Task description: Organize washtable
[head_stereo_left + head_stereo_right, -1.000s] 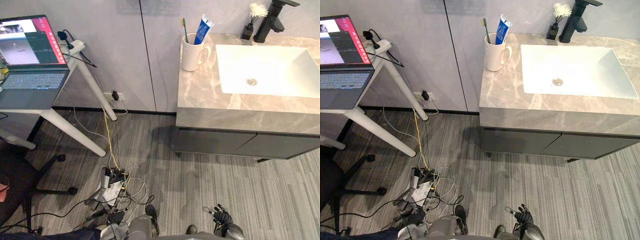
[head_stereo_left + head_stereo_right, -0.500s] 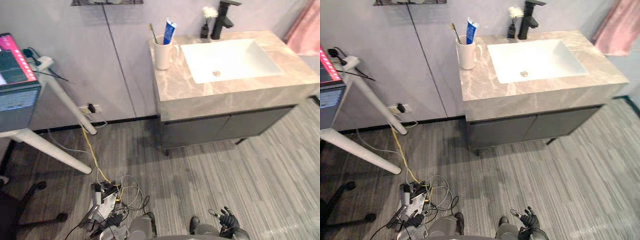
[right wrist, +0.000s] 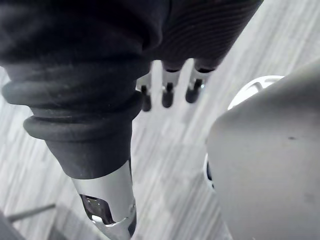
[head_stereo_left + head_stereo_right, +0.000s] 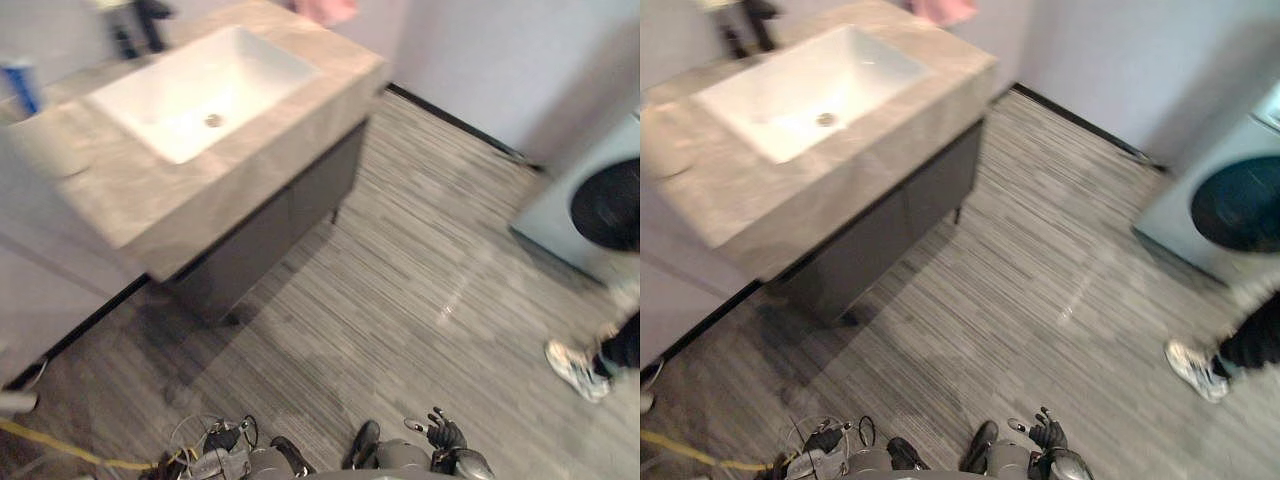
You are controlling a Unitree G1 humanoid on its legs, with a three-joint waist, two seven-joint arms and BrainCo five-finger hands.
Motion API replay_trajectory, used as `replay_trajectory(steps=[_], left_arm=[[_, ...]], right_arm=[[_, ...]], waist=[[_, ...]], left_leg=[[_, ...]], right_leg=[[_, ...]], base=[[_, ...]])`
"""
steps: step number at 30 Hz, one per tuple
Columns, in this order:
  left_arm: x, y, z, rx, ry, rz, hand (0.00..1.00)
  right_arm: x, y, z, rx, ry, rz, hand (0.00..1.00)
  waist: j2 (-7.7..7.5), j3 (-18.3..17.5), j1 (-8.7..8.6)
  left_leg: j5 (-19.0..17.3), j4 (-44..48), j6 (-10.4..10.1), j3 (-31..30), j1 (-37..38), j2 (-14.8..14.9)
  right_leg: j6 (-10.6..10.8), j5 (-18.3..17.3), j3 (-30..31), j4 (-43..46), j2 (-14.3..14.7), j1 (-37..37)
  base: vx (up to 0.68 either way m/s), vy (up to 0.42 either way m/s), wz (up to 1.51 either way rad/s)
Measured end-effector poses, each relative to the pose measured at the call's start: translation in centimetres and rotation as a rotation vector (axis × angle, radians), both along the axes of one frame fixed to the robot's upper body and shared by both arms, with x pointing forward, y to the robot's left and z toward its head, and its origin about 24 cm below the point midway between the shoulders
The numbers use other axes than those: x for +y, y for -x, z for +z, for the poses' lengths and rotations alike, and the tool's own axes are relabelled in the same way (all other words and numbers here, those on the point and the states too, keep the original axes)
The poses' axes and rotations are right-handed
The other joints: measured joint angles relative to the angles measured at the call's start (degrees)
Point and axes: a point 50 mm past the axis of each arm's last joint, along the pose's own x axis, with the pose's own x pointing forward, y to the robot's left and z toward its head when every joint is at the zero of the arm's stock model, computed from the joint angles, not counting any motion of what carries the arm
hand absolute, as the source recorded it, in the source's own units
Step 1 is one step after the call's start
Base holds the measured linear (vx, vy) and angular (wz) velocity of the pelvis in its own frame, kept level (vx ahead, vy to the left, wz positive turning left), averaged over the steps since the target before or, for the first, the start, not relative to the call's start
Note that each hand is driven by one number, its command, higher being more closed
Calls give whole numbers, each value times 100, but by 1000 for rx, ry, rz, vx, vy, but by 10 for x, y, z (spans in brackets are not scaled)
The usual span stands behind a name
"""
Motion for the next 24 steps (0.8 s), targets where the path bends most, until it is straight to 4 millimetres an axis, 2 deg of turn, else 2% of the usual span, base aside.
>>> replay_trajectory(steps=[1,2,3,4,5,6,7,8,9,10,11,12,13,14,15,16,17,18,19,20,21,22,23,24], left_arm=[[-4,0,-1,1,12,-6,0],[-13,0,-2,5,32,-40,0],[-15,0,-3,9,37,-56,0],[-18,-1,-3,11,39,-75,0],[-19,0,-3,13,42,-79,0],[-19,1,-3,15,41,-78,0],[-18,2,-3,18,38,-78,0],[-14,3,-3,12,24,-76,0],[-11,3,-2,8,15,-77,0],[-11,3,-2,8,14,-79,0],[-11,3,-2,6,12,-80,0],[-11,0,0,-8,8,-84,0],[-10,0,1,-14,1,-89,0],[-10,0,1,-14,-1,-93,0],[-10,-1,1,-17,-1,-95,0],[-11,-2,1,-23,-1,-98,0],[-12,-1,1,-24,0,-98,0],[-13,-1,1,-23,2,-99,0],[-15,-2,1,-27,9,-93,0],[-5,-1,2,-22,-18,-90,0],[-1,0,2,-18,-28,-92,0],[3,1,2,-17,-36,-86,0],[3,1,3,-20,-41,-85,0],[3,1,3,-20,-41,-87,0]], right_arm=[[-2,-1,1,-3,5,-5,0],[-7,-1,1,-4,16,-7,0],[-7,-1,1,-2,18,-5,0],[-6,0,1,2,15,-6,0],[-6,2,0,7,15,-7,0],[-6,3,0,9,15,-9,0],[-6,3,0,10,17,-11,0],[-6,3,0,11,17,-11,0],[-7,3,-1,13,18,-9,0],[-8,4,0,14,21,-10,0],[-8,4,-1,16,21,-9,0],[-8,6,-1,23,20,-11,0],[-9,7,-2,28,20,-12,0],[-8,7,-2,32,19,-11,0],[-9,7,-2,32,18,-11,0],[-10,6,-2,32,18,-18,0],[-12,6,-2,27,24,-15,0],[-14,5,-1,24,29,-14,0],[-17,5,-1,24,37,-22,0],[-13,8,-2,32,16,-52,0],[-13,10,-3,36,13,-57,0],[-12,14,-4,47,5,-59,0],[-11,16,-5,52,-3,-63,0],[-11,15,-5,51,-6,-65,0]], waist=[[68,0,-26],[166,11,-116],[225,-24,-129],[297,-66,-149],[266,-55,-136],[319,-68,-120],[325,-58,-112],[320,-29,-85],[294,14,-61],[290,15,-77],[280,21,-70],[270,28,-6],[264,31,67],[256,36,65],[252,39,60],[260,37,68],[291,31,69],[327,28,65],[372,18,146],[148,-4,82],[56,-30,11],[-44,-50,11],[-67,-58,15],[-70,-59,10]], left_leg=[[-10,8,-29,58,101,26],[-119,169,-220,209,351,182],[-168,324,-302,302,443,306],[-188,776,-337,418,608,576],[-150,1321,-349,437,641,861],[30,2178,-166,401,641,1323],[181,2593,86,349,622,1547],[619,3295,768,-16,502,1835],[729,3799,802,-877,122,1793],[411,3952,445,-1584,-224,1490],[246,3953,316,-1991,-401,1261],[-15,3766,158,-2590,-627,837],[-181,3313,65,-3134,-801,491],[-240,3020,-31,-3468,-870,337],[-309,2518,-151,-4090,-958,80],[-344,1792,-256,-5066,-969,-271],[-341,1159,-268,-6023,-915,-494],[-350,947,-330,-6435,-899,-546],[-569,750,-807,-6652,-756,-642],[-624,738,-687,-6154,-766,-753],[-690,773,-630,-5950,-774,-800],[-800,938,-465,-5492,-768,-858],[-890,1092,-294,-4996,-763,-882],[-915,1106,-243,-4747,-788,-887]], right_leg=[[0,0,117,-46,51,19],[-10,5,520,-149,285,112],[-12,4,693,-182,385,153],[-22,-12,1018,-274,560,277],[-40,-58,1308,-313,682,315],[-100,-100,1656,-285,856,363],[-124,-108,1844,-277,944,400],[-203,-136,2269,-236,1082,500],[-283,-174,2633,-226,1171,602],[-289,-179,2928,-187,1174,606],[-289,-179,3150,-168,1169,601],[-253,-154,3621,-124,1170,588],[-179,-107,4113,-71,1178,583],[-124,-112,4401,-44,1191,569],[-45,-135,4768,-2,1205,490],[80,-204,5240,129,1239,343],[196,-276,5734,252,1316,159],[242,-280,5962,290,1363,66],[446,-264,6456,373,1439,-82],[518,-134,6917,275,1285,-158],[603,22,7054,175,1202,-176],[892,245,7338,22,1086,-256],[977,417,7627,-72,1024,-385],[1031,556,7752,-129,993,-475]], base=[[75,-122,-175],[37,-39,-128],[51,-12,-154],[26,-3,-137],[36,-16,-177],[30,-26,-156],[81,-25,-177],[156,50,-177],[158,94,-187],[133,142,-151],[106,173,-160],[172,289,-211],[147,247,-220],[138,283,-205],[37,283,-204],[44,463,-253],[-6,424,-238],[3,475,-253],[2,465,-235],[0,449,-212],[-47,491,-176],[-71,393,-178],[-99,461,-194],[-71,271,-190]])
